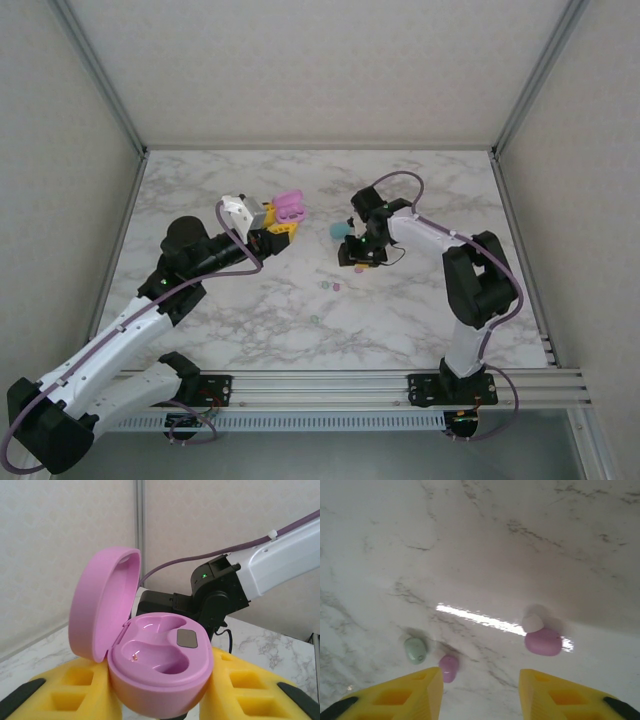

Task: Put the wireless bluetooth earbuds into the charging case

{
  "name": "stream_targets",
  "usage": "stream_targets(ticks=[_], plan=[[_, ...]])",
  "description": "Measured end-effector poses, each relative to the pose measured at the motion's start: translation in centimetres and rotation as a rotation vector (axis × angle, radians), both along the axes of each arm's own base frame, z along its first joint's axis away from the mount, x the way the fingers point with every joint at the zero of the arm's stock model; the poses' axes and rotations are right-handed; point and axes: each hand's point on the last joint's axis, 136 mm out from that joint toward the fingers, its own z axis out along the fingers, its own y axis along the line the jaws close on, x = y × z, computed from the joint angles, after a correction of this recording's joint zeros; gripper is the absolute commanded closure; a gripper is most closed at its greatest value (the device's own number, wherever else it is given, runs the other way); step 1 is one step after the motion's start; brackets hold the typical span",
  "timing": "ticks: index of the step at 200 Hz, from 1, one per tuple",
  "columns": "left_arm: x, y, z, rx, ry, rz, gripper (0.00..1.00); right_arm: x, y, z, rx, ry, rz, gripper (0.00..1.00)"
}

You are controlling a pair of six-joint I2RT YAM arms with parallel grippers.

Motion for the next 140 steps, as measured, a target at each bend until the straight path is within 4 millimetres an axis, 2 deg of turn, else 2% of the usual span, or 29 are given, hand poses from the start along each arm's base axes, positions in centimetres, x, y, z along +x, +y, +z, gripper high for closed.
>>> stream_targets(ticks=[36, 103, 140], plan=[[0.1, 0.1, -0.2, 0.006, 0.005, 0.007, 0.76, 0.8, -0.9, -0.6, -0.062, -0.026, -0.023, 0.59], [0.0, 0.1, -0.3, 0.011, 0.011, 0.007, 0.76, 2.9, -0.9, -2.8, -0.143, -0.022, 0.000, 0.60], [-0.2, 0.3, -0.1, 0.007, 0.006, 0.010, 0.76, 2.6, -0.8, -3.1, -0.147, -0.007, 0.026, 0.61]])
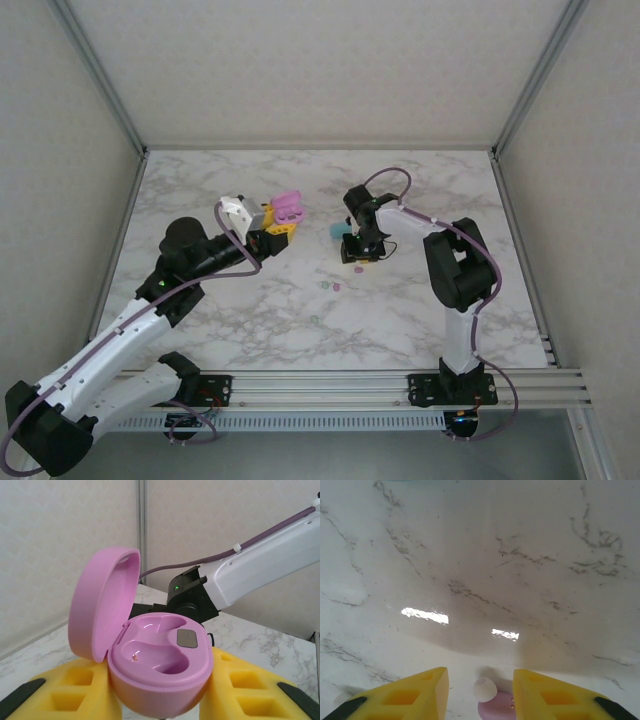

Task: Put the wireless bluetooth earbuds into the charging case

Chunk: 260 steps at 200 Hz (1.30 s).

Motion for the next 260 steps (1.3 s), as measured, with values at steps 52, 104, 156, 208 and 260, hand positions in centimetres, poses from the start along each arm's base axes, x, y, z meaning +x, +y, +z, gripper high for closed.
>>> stream_targets(ticks=[52, 104, 156, 208, 260], plan=[[0.0, 0.0, -0.1, 0.001, 0.002, 0.000, 0.76, -1.6, 0.3, -0.7, 0.003, 0.042, 0.046, 0.62], [0.0, 0.0, -0.1, 0.002, 0.003, 0.000, 0.76, -3.5, 0.7, 0.0, 0.022, 0.057, 0.089, 0.62], [0.0, 0.0, -0.2, 0.003, 0.004, 0.000, 0.76, -4.7, 2.3, 1.3, 0.122, 0.076, 0.110, 0.61], [0.1, 0.0, -0.2, 0.003, 0.004, 0.003, 0.76, -3.6, 1.6, 1.7, 0.070, 0.023, 0.083, 0.62], [0.1, 0.0, -0.5, 0.011, 0.016, 0.004, 0.76, -3.1, 1.7, 1.5, 0.055, 0.016, 0.066, 0.64]])
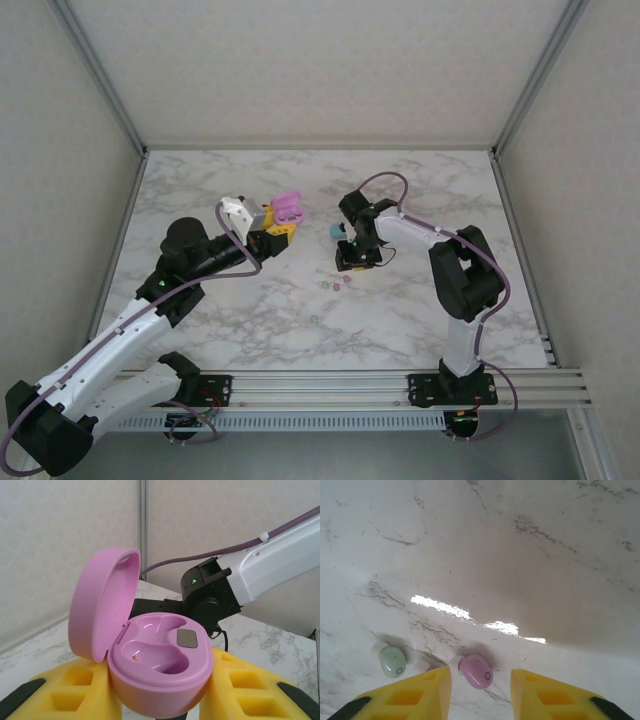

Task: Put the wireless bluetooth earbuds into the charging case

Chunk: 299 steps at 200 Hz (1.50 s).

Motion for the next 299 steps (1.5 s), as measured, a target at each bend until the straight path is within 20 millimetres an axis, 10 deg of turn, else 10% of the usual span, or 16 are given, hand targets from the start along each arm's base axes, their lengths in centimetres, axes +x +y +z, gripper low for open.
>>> stream_targets(ticks=[299], plan=[[0.1, 0.4, -0.2, 0.009, 0.011, 0.022, 0.76, -3.7, 2.1, -1.0, 0.069, 0.075, -0.290, 0.55]])
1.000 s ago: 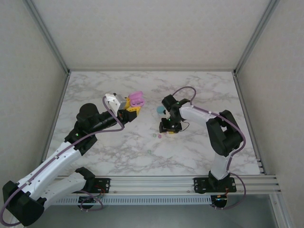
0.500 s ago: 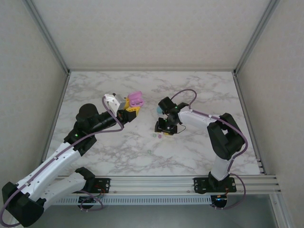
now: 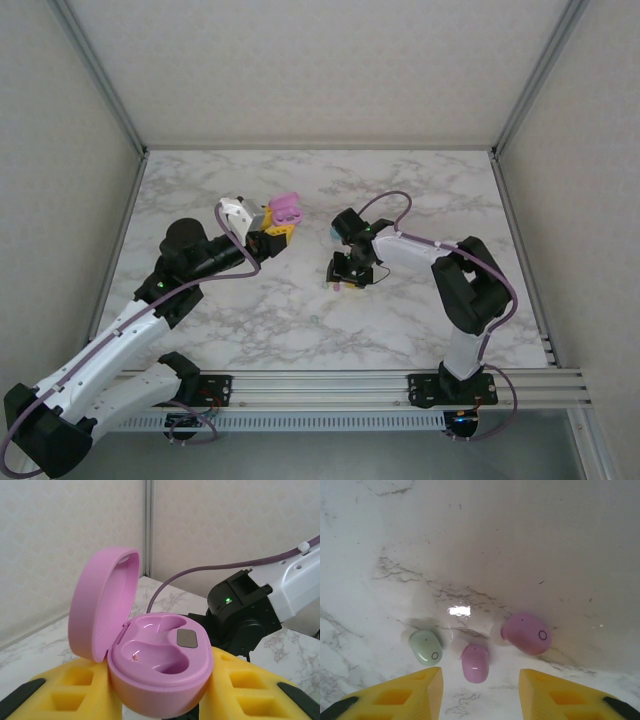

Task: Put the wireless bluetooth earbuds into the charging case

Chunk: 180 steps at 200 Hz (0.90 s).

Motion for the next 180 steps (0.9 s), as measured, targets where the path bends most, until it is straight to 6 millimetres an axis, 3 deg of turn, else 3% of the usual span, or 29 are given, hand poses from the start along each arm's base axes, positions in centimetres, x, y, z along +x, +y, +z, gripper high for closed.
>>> stream_targets(ticks=[91, 180], plan=[[0.0, 0.0, -0.2, 0.008, 0.005, 0.003, 0.76, 1.1, -1.1, -1.3, -0.087, -0.037, -0.020, 0.55], [0.0, 0.0, -0.2, 0.010, 0.001, 0.004, 0.76, 2.8, -0.1, -0.7, -0.078, -0.081, -0.021, 0.58]])
